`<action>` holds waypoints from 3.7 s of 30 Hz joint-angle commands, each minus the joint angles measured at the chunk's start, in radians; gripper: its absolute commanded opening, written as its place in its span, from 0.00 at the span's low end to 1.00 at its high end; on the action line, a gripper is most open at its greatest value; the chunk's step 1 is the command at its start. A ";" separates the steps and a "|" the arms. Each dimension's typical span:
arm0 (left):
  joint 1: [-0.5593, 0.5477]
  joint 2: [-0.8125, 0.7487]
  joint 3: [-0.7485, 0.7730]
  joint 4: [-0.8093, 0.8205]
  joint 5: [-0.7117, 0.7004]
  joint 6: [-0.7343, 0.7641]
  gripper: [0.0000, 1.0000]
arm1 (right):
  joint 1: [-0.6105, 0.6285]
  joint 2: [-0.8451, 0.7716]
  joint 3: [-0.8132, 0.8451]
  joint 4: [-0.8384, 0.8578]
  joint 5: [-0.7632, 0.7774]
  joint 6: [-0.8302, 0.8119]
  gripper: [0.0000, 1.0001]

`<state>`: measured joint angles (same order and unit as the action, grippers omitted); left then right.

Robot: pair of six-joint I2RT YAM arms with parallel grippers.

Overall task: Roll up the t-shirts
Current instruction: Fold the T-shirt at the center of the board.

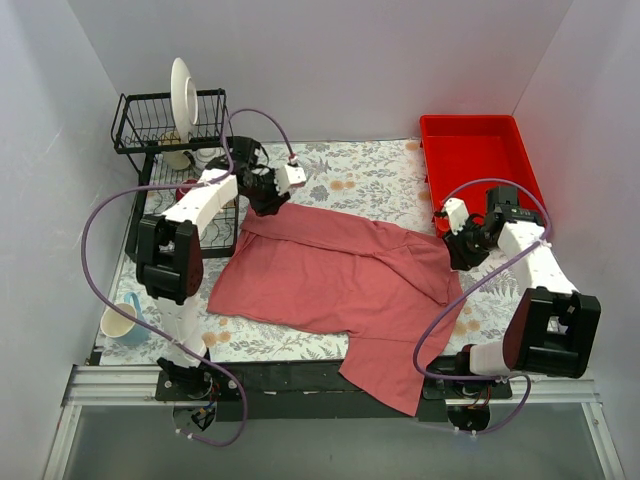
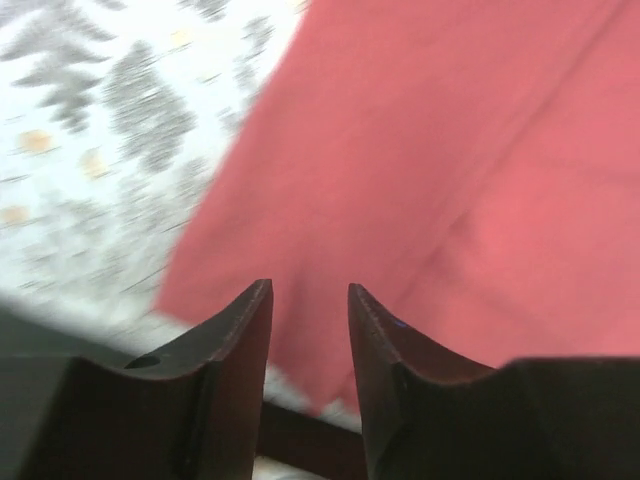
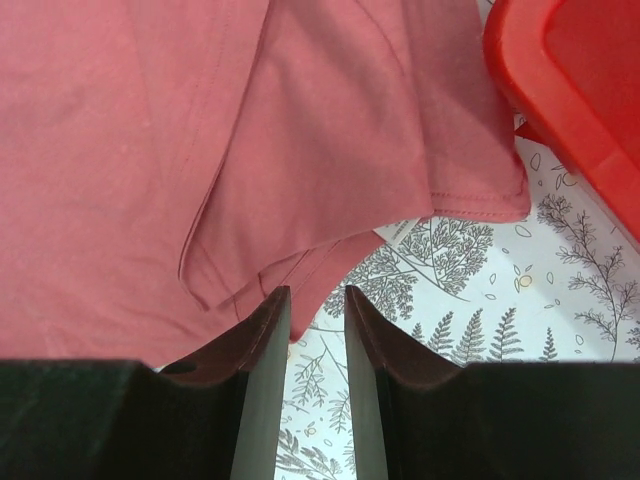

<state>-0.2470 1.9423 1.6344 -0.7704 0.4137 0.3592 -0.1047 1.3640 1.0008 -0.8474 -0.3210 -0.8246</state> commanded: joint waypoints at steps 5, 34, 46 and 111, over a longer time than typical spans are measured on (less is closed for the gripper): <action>-0.162 -0.292 -0.321 0.003 0.166 -0.301 0.29 | 0.014 0.040 0.018 0.080 -0.016 0.039 0.36; -0.259 -0.804 -1.093 -0.012 -0.159 -0.120 0.18 | 0.178 0.029 0.055 0.157 0.091 0.183 0.33; -0.259 -0.551 -0.717 0.005 0.080 -0.273 0.36 | 0.155 0.133 0.081 0.225 0.214 0.209 0.38; -0.060 0.375 0.482 0.086 -0.308 -0.578 0.54 | -0.006 0.122 -0.215 0.277 0.444 -0.105 0.01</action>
<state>-0.3294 2.2639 2.0098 -0.5945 0.1085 -0.1986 -0.0925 1.4864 0.7891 -0.5465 0.1055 -0.9134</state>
